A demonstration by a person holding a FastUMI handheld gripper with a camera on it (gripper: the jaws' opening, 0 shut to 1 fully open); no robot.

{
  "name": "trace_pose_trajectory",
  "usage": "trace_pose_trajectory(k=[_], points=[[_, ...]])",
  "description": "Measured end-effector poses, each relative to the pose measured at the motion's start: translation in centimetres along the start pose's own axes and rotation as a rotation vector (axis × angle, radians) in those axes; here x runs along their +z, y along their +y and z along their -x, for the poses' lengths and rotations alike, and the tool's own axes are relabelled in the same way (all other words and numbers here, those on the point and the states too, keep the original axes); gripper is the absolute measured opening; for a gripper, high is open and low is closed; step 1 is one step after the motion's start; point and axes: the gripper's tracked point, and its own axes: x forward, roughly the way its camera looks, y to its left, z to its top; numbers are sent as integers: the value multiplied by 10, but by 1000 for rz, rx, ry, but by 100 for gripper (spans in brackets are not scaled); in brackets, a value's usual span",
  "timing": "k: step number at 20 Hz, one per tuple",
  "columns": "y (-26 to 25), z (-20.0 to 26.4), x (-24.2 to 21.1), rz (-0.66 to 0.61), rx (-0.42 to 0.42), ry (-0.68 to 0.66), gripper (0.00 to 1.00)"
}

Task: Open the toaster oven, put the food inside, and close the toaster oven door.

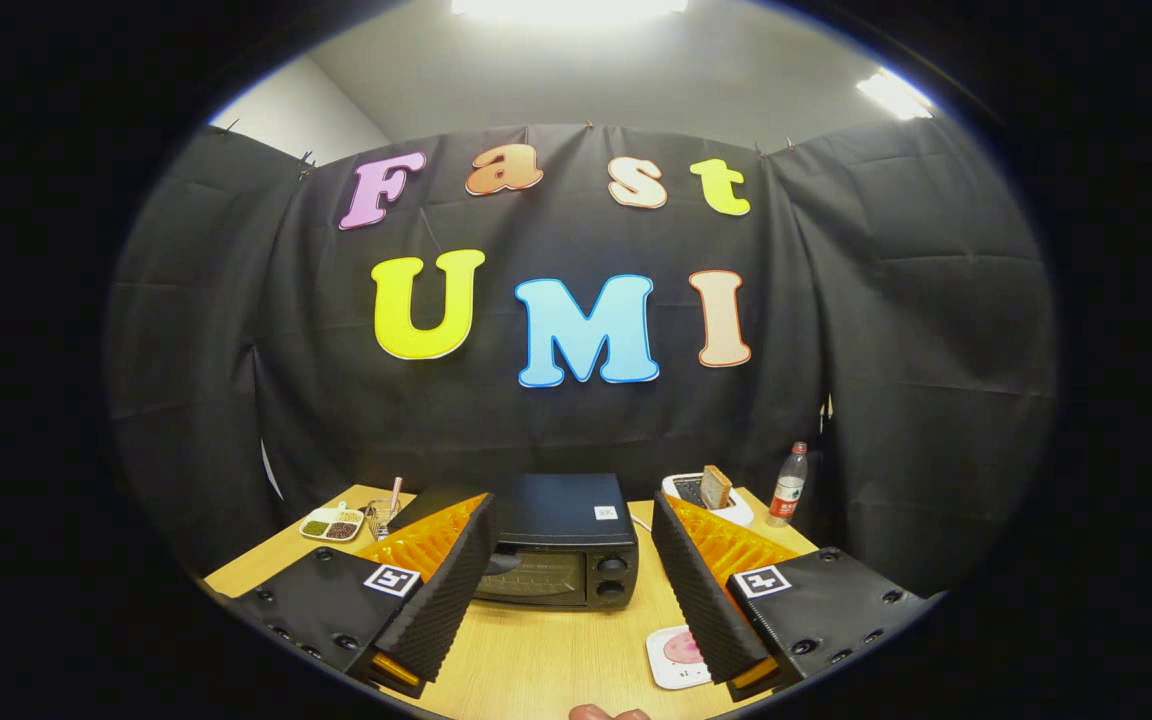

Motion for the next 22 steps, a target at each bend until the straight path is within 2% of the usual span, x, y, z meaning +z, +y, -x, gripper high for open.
trace_pose_trajectory(k=[6, 14, 22], points=[[12, -15, -8, 22, 10, 10, 98], [11, -54, -25, 37, -19, 59, 98], [57, -105, -46, 35, 3, 102, 98]])
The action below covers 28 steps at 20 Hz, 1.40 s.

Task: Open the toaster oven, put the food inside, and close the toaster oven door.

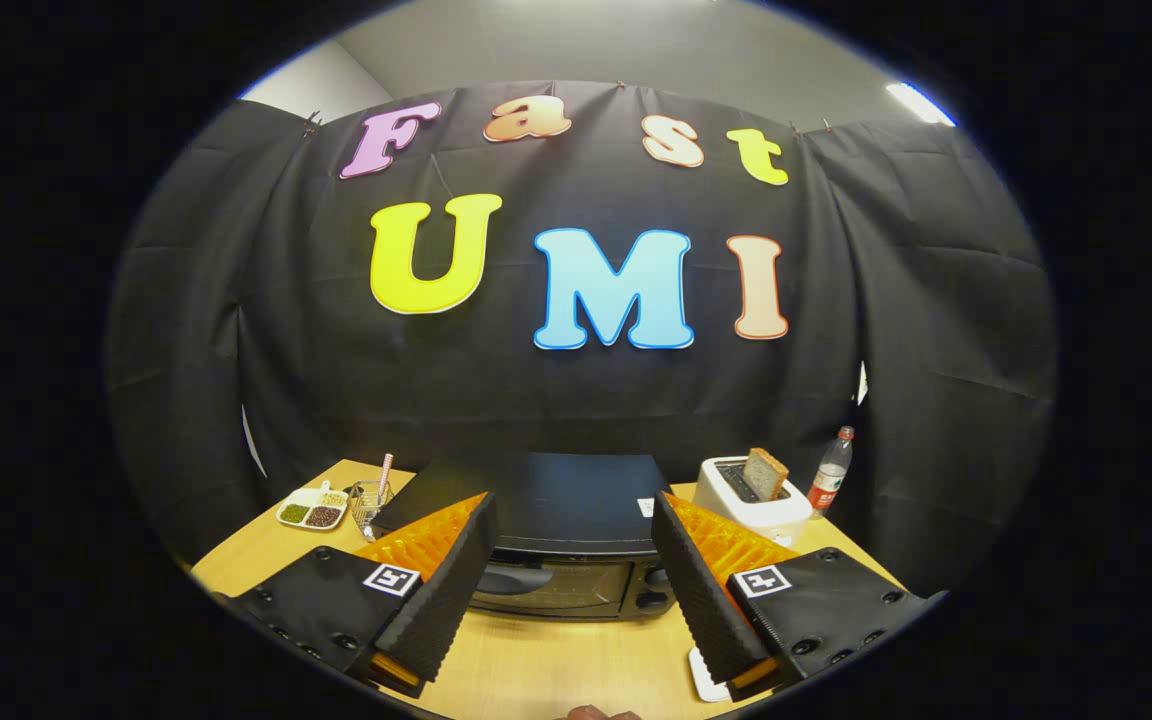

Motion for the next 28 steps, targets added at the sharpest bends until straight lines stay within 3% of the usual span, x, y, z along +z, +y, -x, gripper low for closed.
trace_pose_trajectory(k=[13, 18, 22, 28], points=[[53, -80, -94, 6, 27, 234, 98], [54, -88, -104, 47, 10, 245, 98], [55, -90, -109, -17, 21, 314, 99], [56, -67, -116, 5, 48, 370, 98]])
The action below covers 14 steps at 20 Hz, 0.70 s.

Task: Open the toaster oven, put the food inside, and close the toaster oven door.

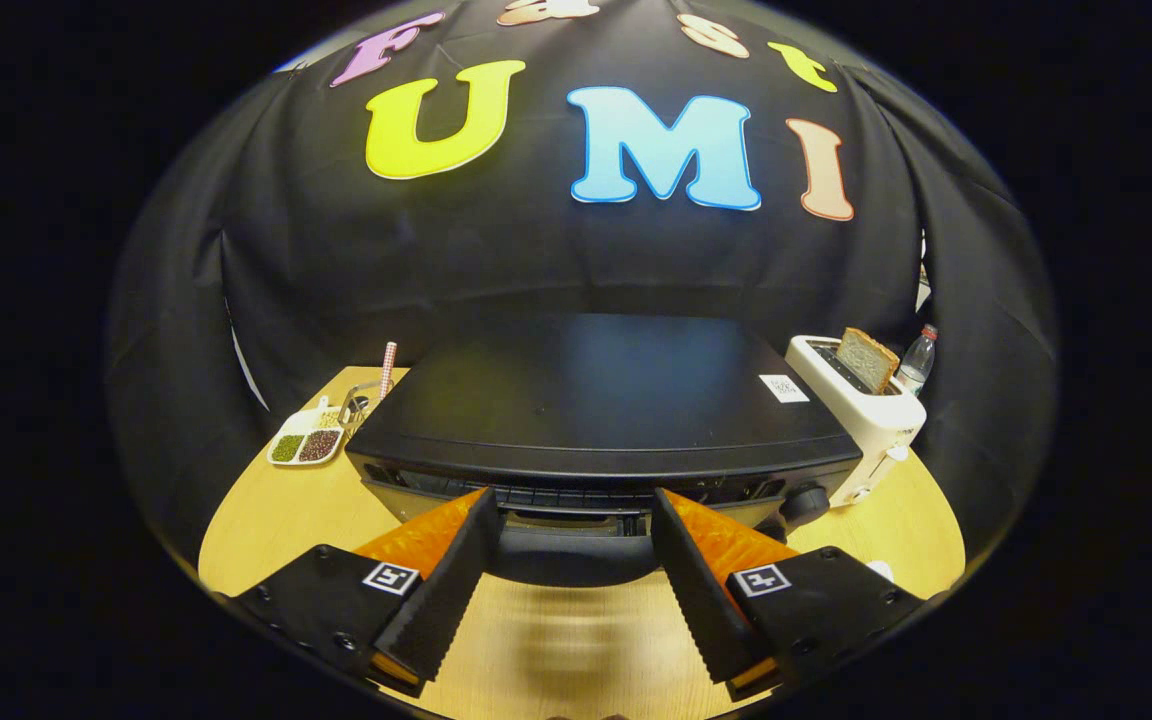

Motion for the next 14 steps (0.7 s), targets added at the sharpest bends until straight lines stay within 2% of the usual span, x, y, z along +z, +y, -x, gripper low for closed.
trace_pose_trajectory(k=[4, 10, 14], points=[[2, 16, -21, -3, 31, 38, 98], [2, 31, -41, 24, 22, 58, 98], [4, 41, -71, 40, 14, 107, 98]])
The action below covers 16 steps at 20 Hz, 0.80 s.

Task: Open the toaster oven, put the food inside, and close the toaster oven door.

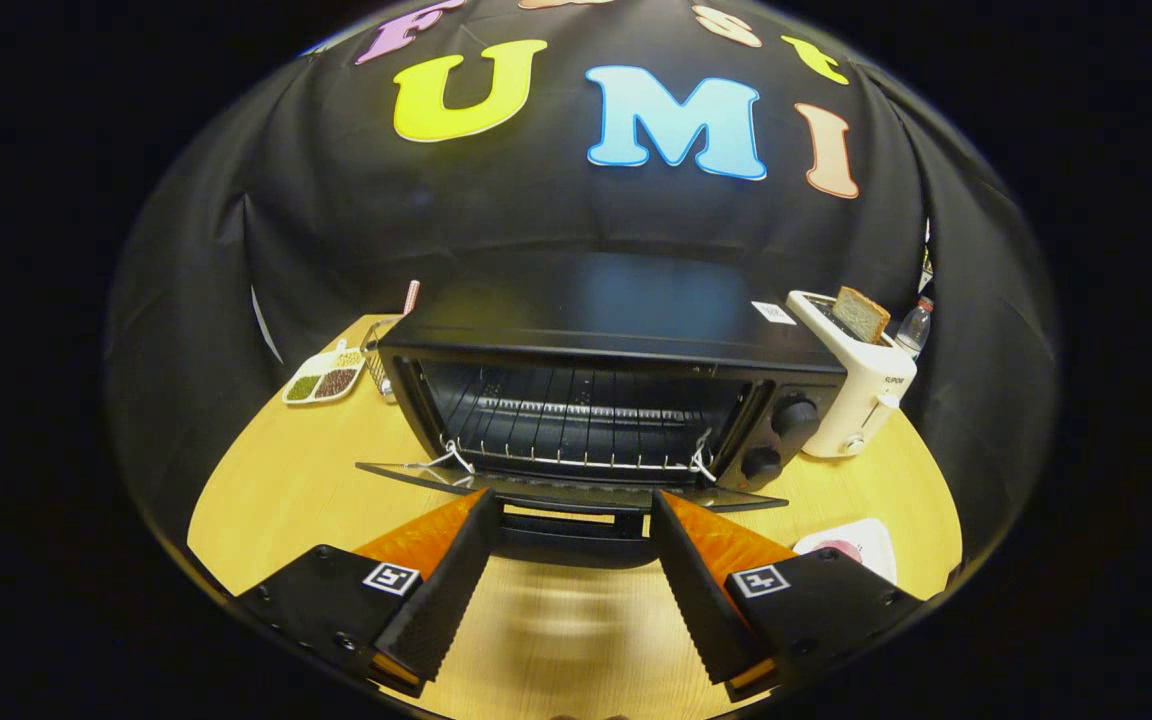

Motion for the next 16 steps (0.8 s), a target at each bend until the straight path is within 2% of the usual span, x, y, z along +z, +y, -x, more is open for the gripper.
trace_pose_trajectory(k=[3, 9, 13, 16], points=[[2, 2, -30, 82, 3, 54, 98], [7, -10, -108, 56, 54, 256, 98], [-2, 7, -109, 75, 67, 236, 98], [-25, 21, -89, 57, 77, 196, 98]])
